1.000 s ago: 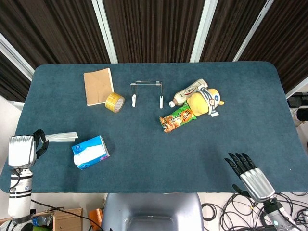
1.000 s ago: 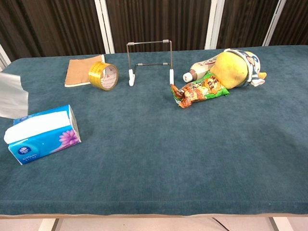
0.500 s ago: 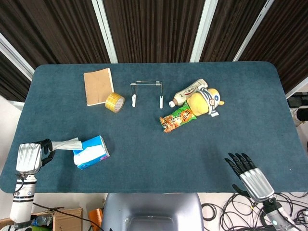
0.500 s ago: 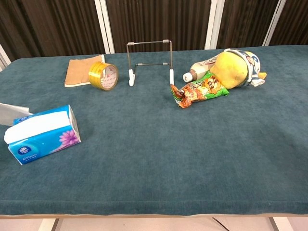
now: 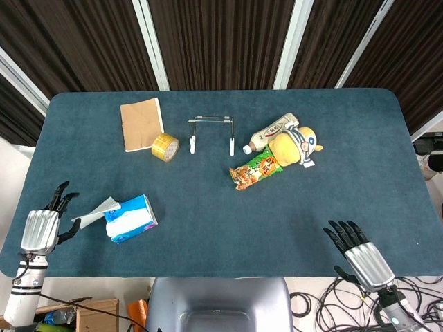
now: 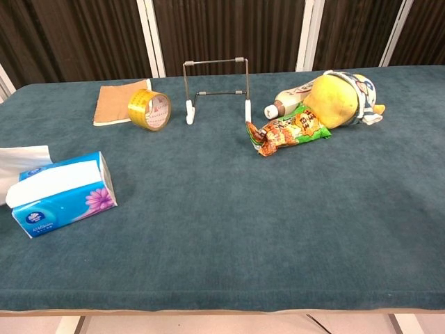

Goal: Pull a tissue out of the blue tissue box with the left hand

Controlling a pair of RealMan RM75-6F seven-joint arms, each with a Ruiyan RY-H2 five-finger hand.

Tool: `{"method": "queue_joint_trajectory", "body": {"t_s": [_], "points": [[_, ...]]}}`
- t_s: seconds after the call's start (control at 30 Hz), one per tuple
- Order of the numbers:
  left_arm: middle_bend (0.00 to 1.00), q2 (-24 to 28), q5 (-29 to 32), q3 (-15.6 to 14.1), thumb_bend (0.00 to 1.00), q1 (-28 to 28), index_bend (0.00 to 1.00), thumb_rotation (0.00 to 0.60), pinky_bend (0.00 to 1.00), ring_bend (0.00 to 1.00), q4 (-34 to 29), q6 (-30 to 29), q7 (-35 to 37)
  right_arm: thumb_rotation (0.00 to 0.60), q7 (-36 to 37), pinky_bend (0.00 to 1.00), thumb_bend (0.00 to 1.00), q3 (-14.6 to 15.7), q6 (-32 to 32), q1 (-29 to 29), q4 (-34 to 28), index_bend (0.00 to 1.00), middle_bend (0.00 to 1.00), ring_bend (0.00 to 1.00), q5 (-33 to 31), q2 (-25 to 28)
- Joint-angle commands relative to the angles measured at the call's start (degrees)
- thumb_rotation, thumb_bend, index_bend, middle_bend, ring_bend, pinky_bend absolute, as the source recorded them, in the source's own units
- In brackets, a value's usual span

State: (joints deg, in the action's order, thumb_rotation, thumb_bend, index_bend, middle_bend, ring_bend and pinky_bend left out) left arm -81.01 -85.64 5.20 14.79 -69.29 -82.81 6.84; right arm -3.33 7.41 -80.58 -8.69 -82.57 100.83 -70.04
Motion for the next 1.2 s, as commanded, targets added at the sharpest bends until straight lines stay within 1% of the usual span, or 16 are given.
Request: {"method": "queue_joint_trajectory", "body": {"t_s": [0.03,0.17,0.23,0.33,0.47,0.57,0.7,0.83,0.9,1.07,1.2], "points": [[0.03,2.28,-1.43,-1.52,0.3,-0.08,0.15,0.6,0.36,0.08,-2.57,0.57,-1.53,0.6,0.71,0.07,0.22,-0.12,-0.82,0.25,-0.1,0.01,0.01,0.0,0.12,0.19],[0.0,3.88,-0.7,-1.9,0.28,-0.68,0.13,0.6,0.32,0.01,-4.98,1.1,-3.08,0.6,1.47,0.07,0.22,-0.03,-1.41,0.43,-0.17,0.01,0.01,0.0,0.43,0.45],[0.0,5.21,-0.32,-2.17,0.26,-0.91,0.11,0.6,0.31,0.0,-7.09,1.75,-2.71,0.6,1.76,0.07,0.22,-0.04,-1.71,0.49,-0.22,0.01,0.01,0.0,0.61,0.52],[0.0,6.32,-0.73,-2.35,0.22,-1.33,0.09,0.6,0.31,0.0,-8.86,1.2,-0.72,0.6,2.11,0.07,0.22,-0.17,-2.02,0.45,-0.43,0.01,0.01,0.0,0.77,0.6],[0.0,7.29,-2.32,-2.81,0.2,-2.23,0.09,0.6,0.31,0.0,-10.24,-0.93,1.49,0.6,2.77,0.07,0.22,-0.62,-2.74,0.61,-1.94,0.01,0.01,0.0,0.45,1.0],[0.0,7.89,-4.15,-3.57,0.2,-3.01,0.11,0.6,0.28,0.0,-10.76,-2.81,1.41,0.6,2.38,0.07,0.22,-1.24,-4.26,1.47,-3.33,0.0,0.01,0.0,-0.3,1.15],[0.0,7.72,-7.72,-4.82,0.2,-4.02,0.15,0.6,0.24,0.0,-9.02,-6.11,-1.36,0.6,0.94,0.07,0.22,-1.91,-7.37,3.81,-3.8,0.0,0.01,0.0,-1.75,0.59],[0.04,6.72,-8.93,-4.59,0.2,-4.68,0.18,0.6,0.21,0.01,-7.6,-8.43,-4.69,0.6,-0.89,0.07,0.22,-1.99,-8.61,5.9,-5.55,0.0,0.01,0.0,-3.83,1.52],[0.05,6.64,-8.78,-4.66,0.2,-4.83,0.18,0.6,0.2,0.01,-7.58,-8.25,-5.83,0.6,-1.26,0.07,0.22,-2.11,-8.94,6.48,-6.26,0.0,0.01,0.0,-4.48,1.94],[0.09,7.73,-7.54,-5.17,0.2,-5.38,0.19,0.6,0.19,0.02,-10.3,-6.63,-8.48,0.6,-2.5,0.07,0.22,-2.84,-8.68,7.38,-8.22,0.0,0.01,0.0,-6.76,2.74],[0.1,8.58,-7.04,-5.55,0.2,-5.48,0.19,0.6,0.17,0.03,-12.31,-5.36,-9.77,0.6,-3.23,0.07,0.22,-3.07,-8.11,7.45,-8.9,0.0,0.01,0.0,-7.08,2.9]]}}
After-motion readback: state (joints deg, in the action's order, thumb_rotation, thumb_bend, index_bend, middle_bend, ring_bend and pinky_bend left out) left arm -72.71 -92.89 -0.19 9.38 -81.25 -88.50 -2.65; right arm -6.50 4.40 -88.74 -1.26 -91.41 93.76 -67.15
